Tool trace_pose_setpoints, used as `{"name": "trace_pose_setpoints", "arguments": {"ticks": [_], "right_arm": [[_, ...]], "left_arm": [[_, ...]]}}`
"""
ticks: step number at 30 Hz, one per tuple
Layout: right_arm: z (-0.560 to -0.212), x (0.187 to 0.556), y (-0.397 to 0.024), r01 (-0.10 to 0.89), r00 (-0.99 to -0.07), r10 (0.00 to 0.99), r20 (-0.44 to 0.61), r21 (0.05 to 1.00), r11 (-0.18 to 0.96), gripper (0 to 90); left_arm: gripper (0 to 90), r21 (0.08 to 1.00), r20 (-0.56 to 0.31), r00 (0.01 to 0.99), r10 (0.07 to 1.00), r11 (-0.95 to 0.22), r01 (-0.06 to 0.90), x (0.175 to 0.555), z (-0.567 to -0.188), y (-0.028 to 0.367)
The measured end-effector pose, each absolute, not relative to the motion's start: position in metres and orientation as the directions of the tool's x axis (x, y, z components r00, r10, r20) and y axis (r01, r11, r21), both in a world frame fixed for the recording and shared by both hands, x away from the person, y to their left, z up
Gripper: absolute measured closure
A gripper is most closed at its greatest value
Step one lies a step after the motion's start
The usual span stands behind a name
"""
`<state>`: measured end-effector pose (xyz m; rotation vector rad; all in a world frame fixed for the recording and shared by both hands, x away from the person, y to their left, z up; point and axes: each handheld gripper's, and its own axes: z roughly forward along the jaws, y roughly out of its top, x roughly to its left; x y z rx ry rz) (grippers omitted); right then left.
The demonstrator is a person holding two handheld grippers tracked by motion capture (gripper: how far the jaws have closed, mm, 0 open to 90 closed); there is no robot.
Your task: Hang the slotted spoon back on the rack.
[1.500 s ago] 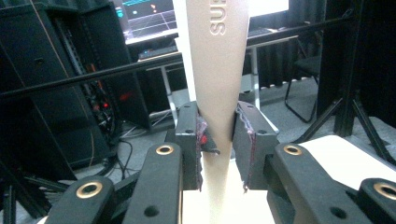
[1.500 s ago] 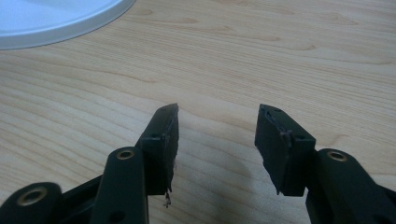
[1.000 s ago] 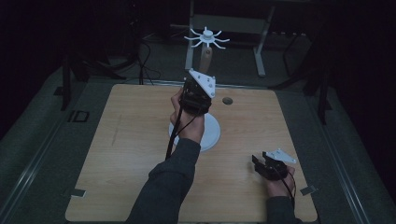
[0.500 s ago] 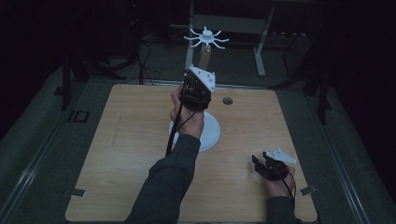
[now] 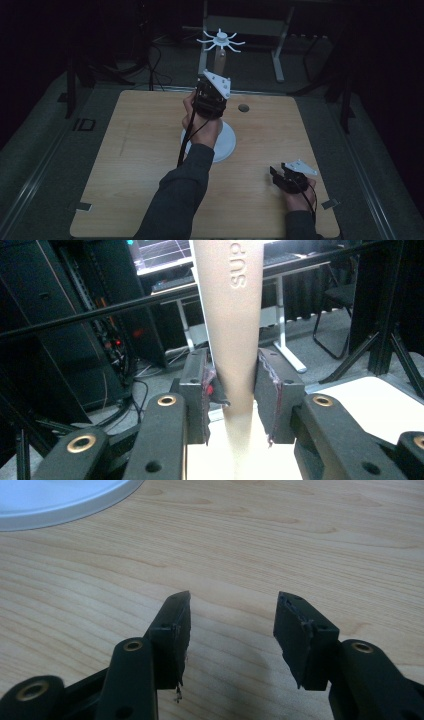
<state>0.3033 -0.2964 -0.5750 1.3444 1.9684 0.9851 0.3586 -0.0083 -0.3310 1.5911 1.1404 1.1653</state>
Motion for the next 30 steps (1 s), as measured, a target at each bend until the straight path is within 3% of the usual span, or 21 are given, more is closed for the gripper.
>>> {"name": "trace_pose_setpoints", "arguments": {"ticks": [12, 30], "right_arm": [[-0.575, 0.303, -0.296, 0.53, -0.346, 0.937, -0.045, 0.815, 0.235, 48.4], [-0.575, 0.304, -0.297, 0.546, -0.321, 0.946, -0.043, 0.808, 0.222, 47.4]], "left_arm": [[56.9, 0.961, 0.173, 0.204, 0.964, -0.211, 0.181, 0.353, -0.331, 0.002], [53.6, 0.956, 0.154, 0.278, 0.948, -0.214, 0.201, 0.335, -0.337, 0.018]]}}
